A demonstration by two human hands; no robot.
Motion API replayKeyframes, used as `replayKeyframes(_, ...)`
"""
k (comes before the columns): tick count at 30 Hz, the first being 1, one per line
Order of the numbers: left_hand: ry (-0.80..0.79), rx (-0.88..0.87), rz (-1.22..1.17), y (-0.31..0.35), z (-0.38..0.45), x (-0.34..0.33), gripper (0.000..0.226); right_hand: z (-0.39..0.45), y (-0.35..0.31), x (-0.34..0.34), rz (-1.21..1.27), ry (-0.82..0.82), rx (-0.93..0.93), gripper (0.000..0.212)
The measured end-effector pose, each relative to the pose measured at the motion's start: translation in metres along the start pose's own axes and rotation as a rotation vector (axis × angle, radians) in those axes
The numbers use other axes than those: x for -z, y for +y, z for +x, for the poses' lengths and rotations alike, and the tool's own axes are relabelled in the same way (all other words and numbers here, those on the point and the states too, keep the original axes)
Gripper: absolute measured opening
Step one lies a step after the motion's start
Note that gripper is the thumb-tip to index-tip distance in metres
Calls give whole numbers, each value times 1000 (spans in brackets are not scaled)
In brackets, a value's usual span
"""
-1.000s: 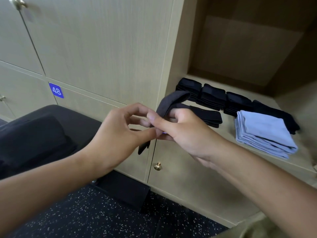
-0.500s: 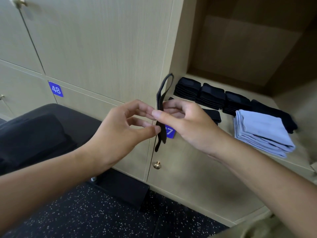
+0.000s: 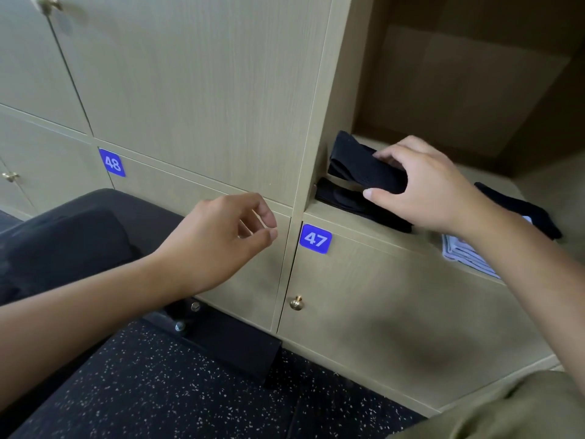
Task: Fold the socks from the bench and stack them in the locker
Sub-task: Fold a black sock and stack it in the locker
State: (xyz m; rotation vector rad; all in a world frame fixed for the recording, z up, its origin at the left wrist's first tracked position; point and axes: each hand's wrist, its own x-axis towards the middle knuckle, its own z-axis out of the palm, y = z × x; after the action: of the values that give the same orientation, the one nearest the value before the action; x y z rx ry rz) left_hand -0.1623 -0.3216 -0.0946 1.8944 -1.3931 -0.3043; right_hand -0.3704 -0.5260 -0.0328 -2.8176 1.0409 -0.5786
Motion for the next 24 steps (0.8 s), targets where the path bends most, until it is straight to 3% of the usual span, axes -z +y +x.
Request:
replayKeyframes(10,-67,7,18,-5,-1,-6,6,23,25,-29,38,-191,-52,49)
replayKeyframes(24,-92,4,17,-8,2,-6,7,30,28,-45,20,-268,-50,53)
